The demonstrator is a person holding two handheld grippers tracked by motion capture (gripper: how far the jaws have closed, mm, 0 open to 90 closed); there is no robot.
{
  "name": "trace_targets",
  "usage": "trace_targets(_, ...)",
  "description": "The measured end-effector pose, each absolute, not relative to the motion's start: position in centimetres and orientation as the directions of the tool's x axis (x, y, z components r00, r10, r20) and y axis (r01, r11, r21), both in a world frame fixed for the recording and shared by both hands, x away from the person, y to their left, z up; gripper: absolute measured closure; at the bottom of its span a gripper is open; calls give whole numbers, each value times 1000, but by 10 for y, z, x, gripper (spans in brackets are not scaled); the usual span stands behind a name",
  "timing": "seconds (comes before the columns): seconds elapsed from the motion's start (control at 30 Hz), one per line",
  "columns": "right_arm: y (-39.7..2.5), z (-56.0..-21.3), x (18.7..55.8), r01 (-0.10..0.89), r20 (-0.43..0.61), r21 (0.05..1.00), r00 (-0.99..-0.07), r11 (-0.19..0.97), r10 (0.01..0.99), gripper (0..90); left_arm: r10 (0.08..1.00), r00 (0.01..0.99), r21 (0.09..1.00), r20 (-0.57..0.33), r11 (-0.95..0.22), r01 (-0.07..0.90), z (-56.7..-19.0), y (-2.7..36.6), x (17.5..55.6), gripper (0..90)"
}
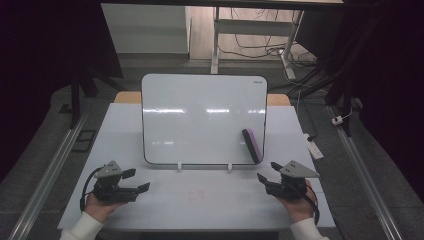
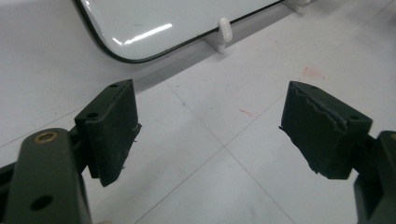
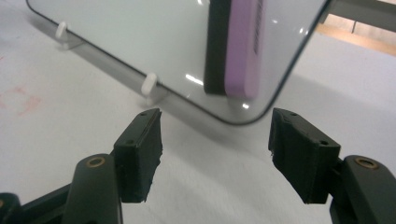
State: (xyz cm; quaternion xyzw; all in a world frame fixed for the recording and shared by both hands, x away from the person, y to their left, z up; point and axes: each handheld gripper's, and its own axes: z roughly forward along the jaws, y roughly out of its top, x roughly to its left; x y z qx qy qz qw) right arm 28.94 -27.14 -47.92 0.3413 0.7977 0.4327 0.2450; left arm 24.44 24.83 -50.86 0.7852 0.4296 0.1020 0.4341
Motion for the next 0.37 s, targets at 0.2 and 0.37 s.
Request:
trace_targets(0.2,-286,-488,287,348,-86,846,-659,405,747,345,769,606,768,-205,-257,587,-509,249,246,191)
trace_targets(0.37,-283,-490,287,334,-103,842,-672,424,733,341,770,603,767,-208,-254,589,-509,249,246,182)
